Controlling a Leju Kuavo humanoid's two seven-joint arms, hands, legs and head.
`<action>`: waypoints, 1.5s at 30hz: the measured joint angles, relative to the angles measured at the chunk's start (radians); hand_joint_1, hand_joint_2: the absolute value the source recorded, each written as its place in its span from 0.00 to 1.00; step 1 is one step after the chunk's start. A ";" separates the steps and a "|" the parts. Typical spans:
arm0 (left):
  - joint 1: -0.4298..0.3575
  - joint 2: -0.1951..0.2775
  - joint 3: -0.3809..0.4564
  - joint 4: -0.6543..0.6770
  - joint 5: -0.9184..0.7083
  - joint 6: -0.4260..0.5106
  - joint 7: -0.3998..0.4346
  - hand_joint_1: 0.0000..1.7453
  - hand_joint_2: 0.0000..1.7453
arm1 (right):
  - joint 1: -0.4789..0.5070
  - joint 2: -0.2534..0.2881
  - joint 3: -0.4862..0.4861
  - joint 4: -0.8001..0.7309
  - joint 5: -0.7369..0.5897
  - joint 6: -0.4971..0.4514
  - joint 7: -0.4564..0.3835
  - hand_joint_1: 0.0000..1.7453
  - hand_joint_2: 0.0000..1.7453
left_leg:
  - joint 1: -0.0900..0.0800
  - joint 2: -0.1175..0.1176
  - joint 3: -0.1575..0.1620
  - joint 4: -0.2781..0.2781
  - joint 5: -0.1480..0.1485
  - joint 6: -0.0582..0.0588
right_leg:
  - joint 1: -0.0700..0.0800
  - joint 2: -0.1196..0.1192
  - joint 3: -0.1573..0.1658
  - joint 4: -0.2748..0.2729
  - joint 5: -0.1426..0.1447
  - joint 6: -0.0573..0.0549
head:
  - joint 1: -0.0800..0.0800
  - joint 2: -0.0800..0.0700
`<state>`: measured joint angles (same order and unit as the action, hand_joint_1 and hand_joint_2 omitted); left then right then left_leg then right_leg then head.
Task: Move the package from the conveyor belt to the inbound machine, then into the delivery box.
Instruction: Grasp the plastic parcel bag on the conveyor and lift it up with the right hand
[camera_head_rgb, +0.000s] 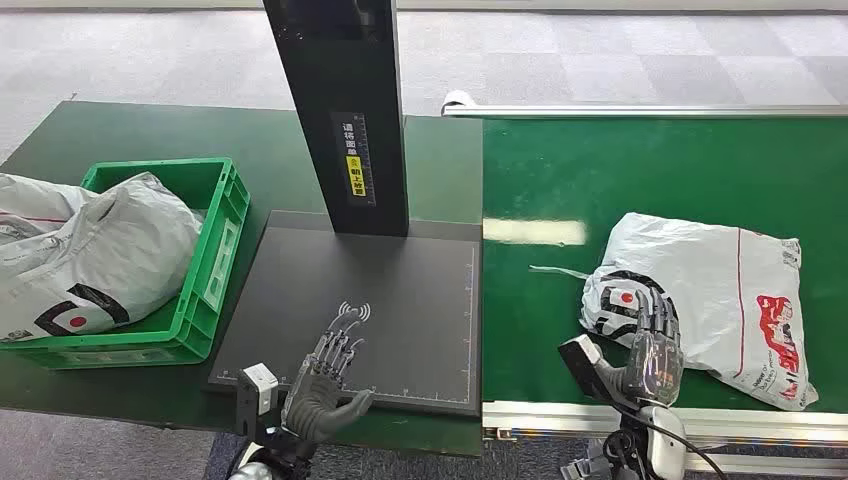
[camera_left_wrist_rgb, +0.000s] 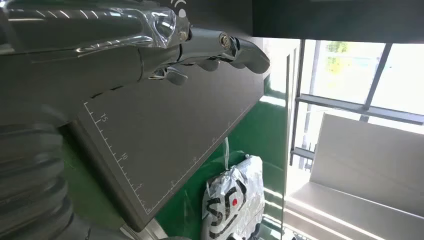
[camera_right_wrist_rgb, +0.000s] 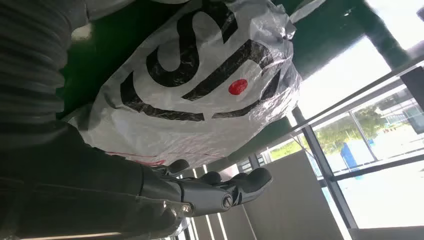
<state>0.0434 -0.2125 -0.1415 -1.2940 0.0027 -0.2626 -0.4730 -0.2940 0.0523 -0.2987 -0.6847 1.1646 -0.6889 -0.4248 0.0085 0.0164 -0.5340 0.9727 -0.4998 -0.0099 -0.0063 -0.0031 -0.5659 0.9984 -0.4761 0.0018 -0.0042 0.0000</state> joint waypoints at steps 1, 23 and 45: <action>-0.001 0.000 -0.001 0.001 0.000 0.000 0.000 0.00 1.00 | -0.004 0.000 0.000 0.003 0.000 0.000 0.000 0.00 1.00 | 0.000 0.000 0.000 0.000 0.000 0.000 | 0.000 0.000 0.000 0.000 0.000 0.000 | 0.000 0.000; -0.009 0.000 -0.004 0.009 0.000 0.000 0.000 0.00 1.00 | -0.041 0.000 0.000 0.044 0.000 0.000 0.002 0.00 1.00 | 0.000 0.000 0.000 0.000 0.000 0.000 | 0.000 0.000 0.000 0.000 0.000 0.000 | 0.000 0.000; -0.007 0.000 -0.008 0.015 -0.012 0.020 -0.003 0.00 1.00 | -0.039 0.024 0.028 0.120 0.016 0.000 0.019 0.00 1.00 | 0.000 0.000 0.000 0.000 0.000 0.000 | 0.000 0.000 0.000 0.000 0.000 0.000 | 0.000 0.000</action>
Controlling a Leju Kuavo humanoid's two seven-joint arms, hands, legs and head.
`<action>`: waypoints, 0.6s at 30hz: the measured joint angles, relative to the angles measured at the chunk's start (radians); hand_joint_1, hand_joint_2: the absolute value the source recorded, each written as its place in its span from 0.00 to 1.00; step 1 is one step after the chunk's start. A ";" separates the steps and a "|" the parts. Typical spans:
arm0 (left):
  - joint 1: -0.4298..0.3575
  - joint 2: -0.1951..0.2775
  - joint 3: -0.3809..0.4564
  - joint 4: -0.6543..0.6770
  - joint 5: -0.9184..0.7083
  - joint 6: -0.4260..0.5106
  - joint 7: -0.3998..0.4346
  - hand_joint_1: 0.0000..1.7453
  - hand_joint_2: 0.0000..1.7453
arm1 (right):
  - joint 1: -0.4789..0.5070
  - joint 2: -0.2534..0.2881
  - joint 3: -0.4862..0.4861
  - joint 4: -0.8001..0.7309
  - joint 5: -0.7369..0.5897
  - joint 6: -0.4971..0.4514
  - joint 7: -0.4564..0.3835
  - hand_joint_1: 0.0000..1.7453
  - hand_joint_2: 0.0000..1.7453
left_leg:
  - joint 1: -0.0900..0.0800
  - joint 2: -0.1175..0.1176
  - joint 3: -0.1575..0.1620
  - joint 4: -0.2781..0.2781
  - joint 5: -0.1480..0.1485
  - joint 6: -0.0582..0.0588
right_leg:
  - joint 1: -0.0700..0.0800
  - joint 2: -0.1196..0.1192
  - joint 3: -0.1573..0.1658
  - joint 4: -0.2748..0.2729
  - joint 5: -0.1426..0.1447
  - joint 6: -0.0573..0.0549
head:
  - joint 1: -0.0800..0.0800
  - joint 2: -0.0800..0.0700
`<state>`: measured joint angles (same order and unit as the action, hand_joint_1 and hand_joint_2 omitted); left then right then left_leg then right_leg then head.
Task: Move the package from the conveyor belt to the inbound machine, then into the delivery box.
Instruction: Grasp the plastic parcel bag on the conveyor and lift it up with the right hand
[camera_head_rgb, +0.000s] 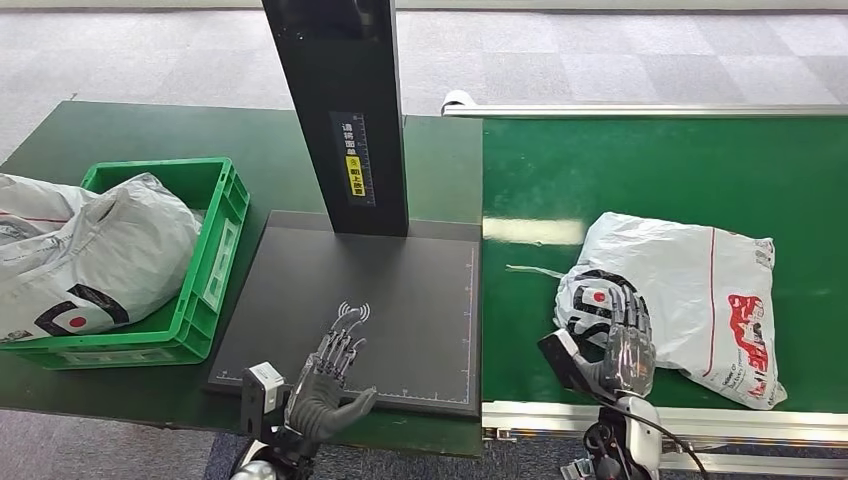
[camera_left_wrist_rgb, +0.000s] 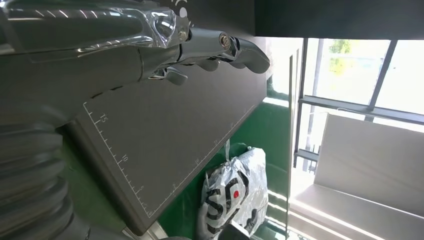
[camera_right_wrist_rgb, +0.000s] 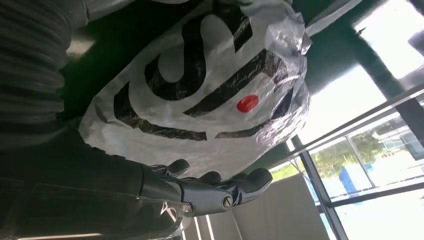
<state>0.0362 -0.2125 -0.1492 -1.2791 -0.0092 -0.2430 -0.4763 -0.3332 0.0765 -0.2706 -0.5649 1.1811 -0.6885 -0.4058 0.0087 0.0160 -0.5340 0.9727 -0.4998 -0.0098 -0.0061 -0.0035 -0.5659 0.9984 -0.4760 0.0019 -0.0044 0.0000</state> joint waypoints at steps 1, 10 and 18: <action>0.000 0.000 -0.002 0.001 0.000 0.000 0.000 0.00 1.00 | 0.001 0.002 0.002 0.008 -0.001 0.000 0.001 0.00 1.00 | 0.000 0.000 0.000 0.000 0.000 0.000 | 0.000 0.000 0.000 0.000 0.000 0.000 | 0.000 0.000; 0.000 0.000 -0.013 0.005 0.000 0.000 0.000 0.00 1.00 | 0.009 0.009 0.006 0.040 -0.007 0.000 -0.003 0.00 1.00 | 0.000 -0.001 0.000 0.000 0.000 0.000 | 0.000 -0.001 0.000 0.000 0.000 0.000 | 0.000 0.000; 0.000 0.000 -0.015 0.009 0.000 0.000 -0.001 0.00 1.00 | 0.012 0.011 0.009 0.049 -0.007 0.000 -0.003 0.00 1.00 | 0.000 -0.001 0.000 0.000 0.000 0.000 | 0.000 -0.001 0.000 0.000 0.000 0.000 | 0.000 0.000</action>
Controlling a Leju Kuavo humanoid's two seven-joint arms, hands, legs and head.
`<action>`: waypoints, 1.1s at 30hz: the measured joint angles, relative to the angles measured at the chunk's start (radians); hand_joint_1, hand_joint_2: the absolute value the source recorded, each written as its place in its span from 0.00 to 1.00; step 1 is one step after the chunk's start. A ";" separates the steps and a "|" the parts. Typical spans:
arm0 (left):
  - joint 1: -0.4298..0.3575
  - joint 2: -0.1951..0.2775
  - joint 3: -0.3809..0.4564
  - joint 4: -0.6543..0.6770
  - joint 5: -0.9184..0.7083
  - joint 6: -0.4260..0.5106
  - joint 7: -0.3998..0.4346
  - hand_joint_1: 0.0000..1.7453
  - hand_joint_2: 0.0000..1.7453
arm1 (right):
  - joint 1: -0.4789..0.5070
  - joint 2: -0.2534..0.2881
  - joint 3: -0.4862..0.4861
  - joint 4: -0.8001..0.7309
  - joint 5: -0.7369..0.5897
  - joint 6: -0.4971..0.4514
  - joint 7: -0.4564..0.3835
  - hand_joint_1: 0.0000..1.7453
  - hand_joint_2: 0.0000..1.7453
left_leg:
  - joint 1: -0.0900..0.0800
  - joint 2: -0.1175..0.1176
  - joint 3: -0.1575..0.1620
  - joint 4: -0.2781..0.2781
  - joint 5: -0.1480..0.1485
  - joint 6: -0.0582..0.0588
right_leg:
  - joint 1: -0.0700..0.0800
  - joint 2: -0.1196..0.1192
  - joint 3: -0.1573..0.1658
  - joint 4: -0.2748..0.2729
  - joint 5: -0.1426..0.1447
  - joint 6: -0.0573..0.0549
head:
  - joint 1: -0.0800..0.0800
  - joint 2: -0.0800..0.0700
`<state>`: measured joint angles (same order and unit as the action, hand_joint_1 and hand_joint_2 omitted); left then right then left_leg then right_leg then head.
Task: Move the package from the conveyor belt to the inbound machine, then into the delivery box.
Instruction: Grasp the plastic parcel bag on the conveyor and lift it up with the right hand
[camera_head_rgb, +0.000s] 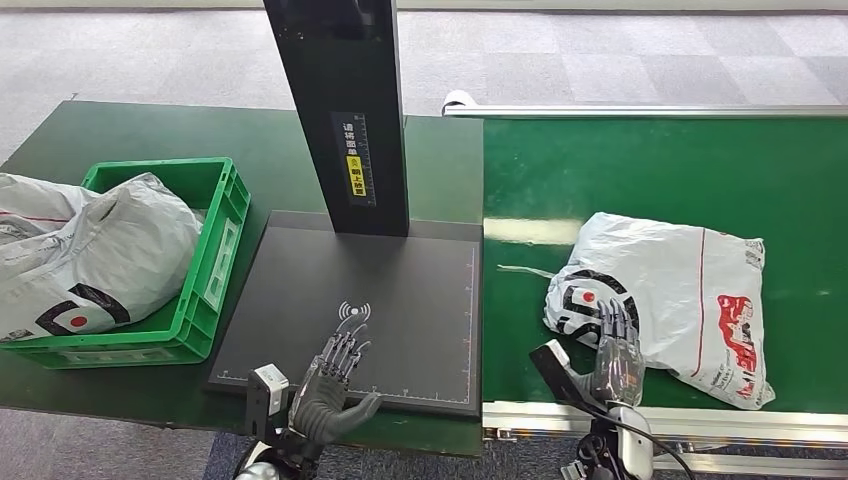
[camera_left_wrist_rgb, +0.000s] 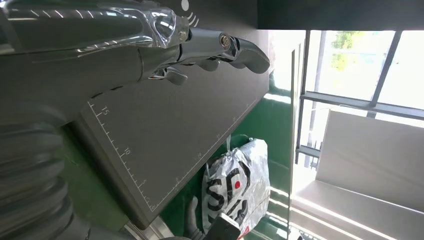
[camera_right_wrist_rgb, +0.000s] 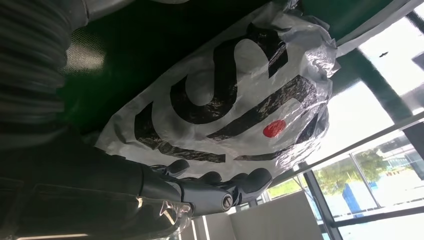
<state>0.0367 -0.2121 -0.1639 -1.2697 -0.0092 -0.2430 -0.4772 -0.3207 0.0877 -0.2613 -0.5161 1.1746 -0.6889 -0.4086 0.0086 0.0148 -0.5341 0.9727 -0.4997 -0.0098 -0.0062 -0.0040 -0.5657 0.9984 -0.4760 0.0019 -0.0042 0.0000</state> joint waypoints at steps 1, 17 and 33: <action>0.000 0.000 0.000 0.000 0.000 0.000 0.000 0.00 1.00 | 0.000 0.000 0.000 0.001 0.000 0.000 0.000 0.00 1.00 | 0.000 0.000 0.000 0.000 0.000 0.000 | 0.000 0.000 0.000 0.000 0.000 0.000 | 0.000 0.000; 0.001 0.012 -0.010 0.008 0.001 0.001 -0.007 0.00 1.00 | 0.018 -0.010 -0.001 0.000 0.009 0.000 0.011 0.00 1.00 | 0.000 0.000 0.000 0.000 0.000 0.000 | 0.000 0.000 0.000 0.000 0.000 0.000 | 0.000 0.000; 0.002 0.014 -0.023 0.008 0.003 0.003 -0.008 0.00 1.00 | 0.029 -0.032 -0.032 -0.010 0.043 0.000 0.038 0.00 1.00 | 0.000 0.000 0.000 0.000 0.000 0.000 | 0.000 0.000 0.000 0.000 0.000 0.000 | 0.000 0.000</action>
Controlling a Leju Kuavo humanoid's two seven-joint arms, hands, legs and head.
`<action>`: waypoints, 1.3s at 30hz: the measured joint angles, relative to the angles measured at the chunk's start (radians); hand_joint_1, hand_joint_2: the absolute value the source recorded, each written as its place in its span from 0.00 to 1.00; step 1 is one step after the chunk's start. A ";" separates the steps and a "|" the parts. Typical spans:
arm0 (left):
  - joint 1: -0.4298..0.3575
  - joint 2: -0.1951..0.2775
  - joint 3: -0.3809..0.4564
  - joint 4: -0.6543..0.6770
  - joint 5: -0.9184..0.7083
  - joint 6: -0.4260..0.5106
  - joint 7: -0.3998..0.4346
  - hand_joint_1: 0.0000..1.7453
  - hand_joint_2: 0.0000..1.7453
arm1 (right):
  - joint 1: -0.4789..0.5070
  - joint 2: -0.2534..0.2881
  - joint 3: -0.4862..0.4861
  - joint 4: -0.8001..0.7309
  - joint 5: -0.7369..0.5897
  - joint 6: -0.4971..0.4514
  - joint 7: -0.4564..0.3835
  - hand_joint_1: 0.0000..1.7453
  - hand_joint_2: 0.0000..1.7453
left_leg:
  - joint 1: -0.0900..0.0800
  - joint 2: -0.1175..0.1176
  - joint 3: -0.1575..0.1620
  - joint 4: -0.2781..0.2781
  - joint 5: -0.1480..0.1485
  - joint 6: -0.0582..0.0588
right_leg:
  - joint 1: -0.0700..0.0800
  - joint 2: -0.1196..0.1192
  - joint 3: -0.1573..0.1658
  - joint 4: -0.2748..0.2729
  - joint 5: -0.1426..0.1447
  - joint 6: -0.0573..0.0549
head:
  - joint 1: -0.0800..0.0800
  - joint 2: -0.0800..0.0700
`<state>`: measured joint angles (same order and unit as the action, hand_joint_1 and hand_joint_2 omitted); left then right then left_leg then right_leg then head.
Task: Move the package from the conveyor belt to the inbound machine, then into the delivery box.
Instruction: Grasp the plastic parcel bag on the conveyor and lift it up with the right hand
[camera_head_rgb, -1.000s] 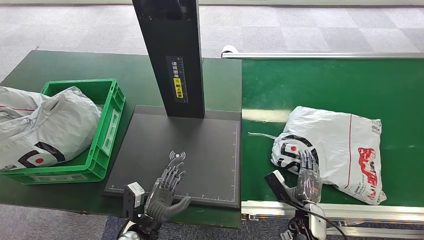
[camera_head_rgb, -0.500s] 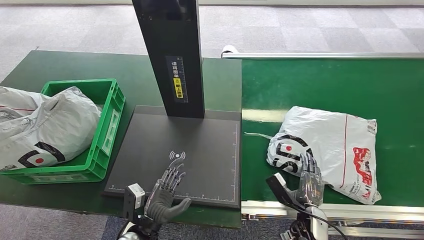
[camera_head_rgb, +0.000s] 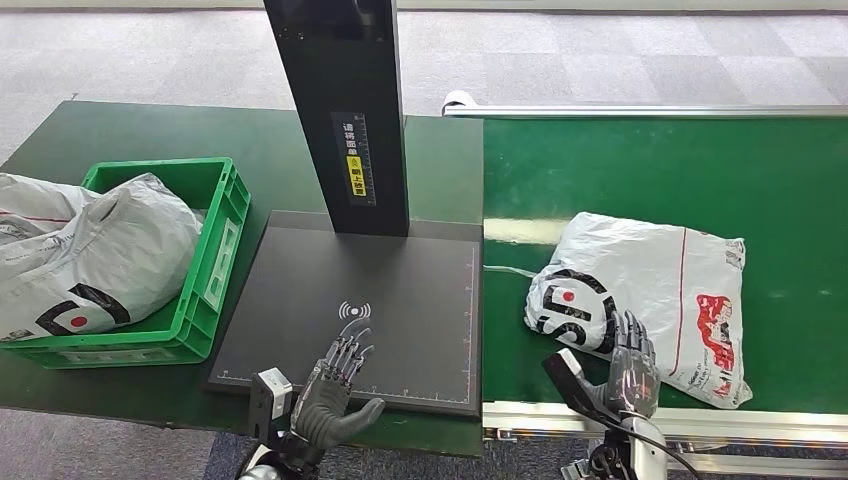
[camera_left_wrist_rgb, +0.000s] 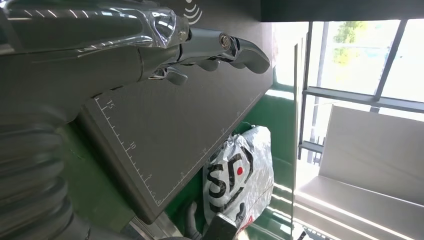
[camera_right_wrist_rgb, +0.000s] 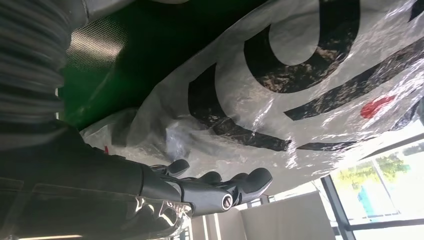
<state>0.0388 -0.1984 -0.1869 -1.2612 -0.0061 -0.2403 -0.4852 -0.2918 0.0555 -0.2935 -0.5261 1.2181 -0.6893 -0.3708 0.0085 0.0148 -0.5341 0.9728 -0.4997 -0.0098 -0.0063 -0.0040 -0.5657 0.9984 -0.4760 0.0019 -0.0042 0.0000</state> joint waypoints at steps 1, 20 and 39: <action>0.000 0.000 0.000 0.000 0.000 0.000 0.000 0.00 1.00 | 0.001 -0.001 -0.001 0.000 0.000 0.000 0.000 0.00 1.00 | 0.000 0.000 0.000 0.000 0.000 0.000 | 0.000 0.000 0.000 0.000 0.000 0.000 | 0.000 0.000; 0.000 0.000 0.000 0.004 0.004 0.000 0.000 0.00 1.00 | 0.019 -0.001 -0.060 -0.042 0.052 0.000 0.001 0.00 1.00 | 0.000 0.000 0.000 0.000 0.000 0.000 | 0.000 0.000 0.000 0.000 0.000 0.000 | 0.000 0.000; 0.015 0.000 0.009 -0.011 0.000 0.009 0.009 0.00 1.00 | 0.021 0.001 -0.100 -0.059 0.090 0.000 0.037 0.00 1.00 | 0.000 0.000 0.000 0.000 0.000 0.000 | 0.000 0.000 0.000 0.000 0.000 0.000 | 0.000 0.000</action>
<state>0.0535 -0.1984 -0.1775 -1.2724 -0.0064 -0.2311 -0.4765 -0.2705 0.0565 -0.3939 -0.5848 1.3079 -0.6893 -0.3334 0.0085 0.0147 -0.5340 0.9727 -0.4997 -0.0098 -0.0063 -0.0041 -0.5654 0.9984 -0.4760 0.0019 -0.0042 0.0000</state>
